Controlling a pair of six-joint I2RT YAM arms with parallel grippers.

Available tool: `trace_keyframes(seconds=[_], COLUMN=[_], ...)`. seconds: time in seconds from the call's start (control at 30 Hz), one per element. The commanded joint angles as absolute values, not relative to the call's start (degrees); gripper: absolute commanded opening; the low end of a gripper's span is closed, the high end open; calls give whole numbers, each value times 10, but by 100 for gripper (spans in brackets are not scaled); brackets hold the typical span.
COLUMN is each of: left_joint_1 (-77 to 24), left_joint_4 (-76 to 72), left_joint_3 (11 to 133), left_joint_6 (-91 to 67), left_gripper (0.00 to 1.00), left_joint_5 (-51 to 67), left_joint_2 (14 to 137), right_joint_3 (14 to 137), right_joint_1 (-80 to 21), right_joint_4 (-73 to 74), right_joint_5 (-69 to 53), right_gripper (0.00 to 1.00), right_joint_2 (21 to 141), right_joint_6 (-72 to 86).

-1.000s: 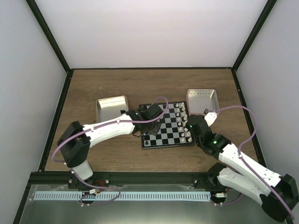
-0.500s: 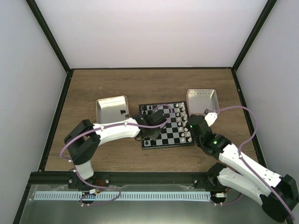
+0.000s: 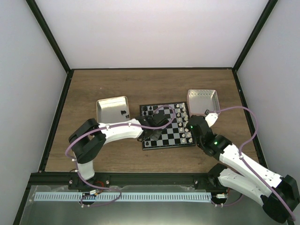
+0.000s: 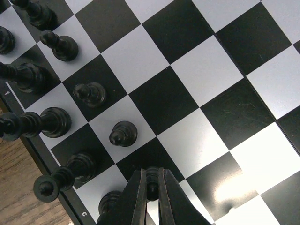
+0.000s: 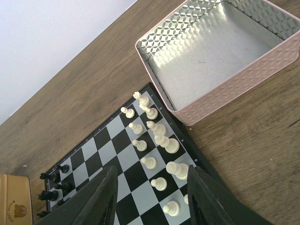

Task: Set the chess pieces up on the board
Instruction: Place the chess piece on the chessboard.

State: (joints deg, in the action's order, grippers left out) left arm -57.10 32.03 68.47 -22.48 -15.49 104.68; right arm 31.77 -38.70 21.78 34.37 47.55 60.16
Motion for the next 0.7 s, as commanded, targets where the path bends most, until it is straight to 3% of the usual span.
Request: trace_keyframes(seconds=[0.0, 0.23, 0.67], left_joint_1=[-572, -572, -514], left_joint_4=[310, 330, 356], left_joint_3=[688, 700, 727], left_joint_6=[-233, -235, -273], left_gripper=[6, 23, 40], left_joint_5=[-160, -157, -186], left_joint_2=[1057, 1044, 935], right_joint_3=[314, 314, 315], right_joint_1=[-383, -383, -383], right_joint_4=[220, 219, 216], right_joint_5=[361, 357, 351], right_gripper=[42, 42, 42], right_joint_2=[474, 474, 474], right_joint_6=[606, 606, 606])
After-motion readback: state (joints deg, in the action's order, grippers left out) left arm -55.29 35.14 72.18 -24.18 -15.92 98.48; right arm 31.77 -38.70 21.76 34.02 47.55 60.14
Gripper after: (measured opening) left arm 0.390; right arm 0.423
